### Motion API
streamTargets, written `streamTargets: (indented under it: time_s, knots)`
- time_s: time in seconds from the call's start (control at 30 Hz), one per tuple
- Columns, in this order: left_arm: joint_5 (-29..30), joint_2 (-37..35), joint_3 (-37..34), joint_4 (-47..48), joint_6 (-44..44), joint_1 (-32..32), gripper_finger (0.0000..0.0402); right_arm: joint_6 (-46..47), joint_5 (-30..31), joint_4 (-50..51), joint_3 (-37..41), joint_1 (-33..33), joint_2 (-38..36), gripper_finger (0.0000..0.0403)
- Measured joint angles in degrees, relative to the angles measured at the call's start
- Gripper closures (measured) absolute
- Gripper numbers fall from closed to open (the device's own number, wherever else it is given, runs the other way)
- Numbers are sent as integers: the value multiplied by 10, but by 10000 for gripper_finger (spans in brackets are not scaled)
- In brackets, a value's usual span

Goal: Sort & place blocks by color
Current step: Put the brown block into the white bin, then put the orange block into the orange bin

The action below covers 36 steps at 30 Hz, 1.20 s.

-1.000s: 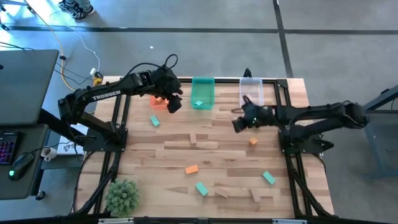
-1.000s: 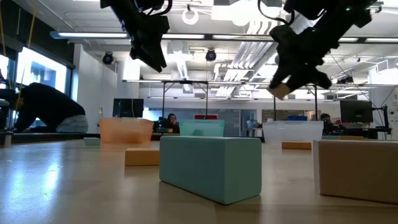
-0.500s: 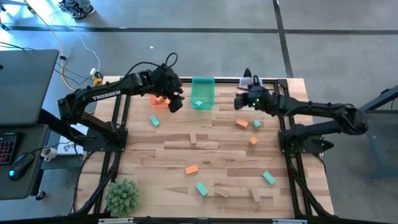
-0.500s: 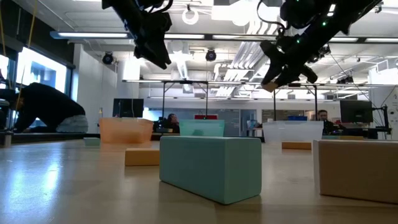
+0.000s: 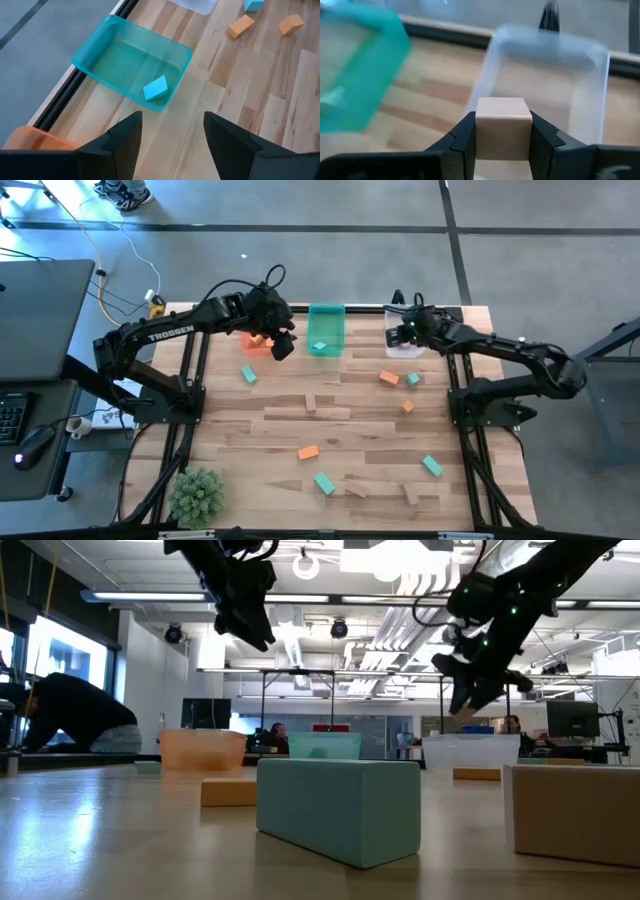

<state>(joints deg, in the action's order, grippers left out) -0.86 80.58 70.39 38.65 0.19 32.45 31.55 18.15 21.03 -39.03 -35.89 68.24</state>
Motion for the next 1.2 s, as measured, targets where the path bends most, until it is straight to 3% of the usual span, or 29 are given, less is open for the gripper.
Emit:
streamTargets:
  time_s: [0.3,0.73,0.93,1.2]
  knots:
    - [2,0,0,0,0,0,202,39,-63,11,0,-15,62,300]
    - [12,0,0,1,0,0,201,85,-71,36,0,-18,90,299]
    - [17,0,0,1,33,0,201,104,-70,37,0,-18,90,233]
    - [23,0,0,1,34,0,201,100,-52,83,-40,-17,90,221]
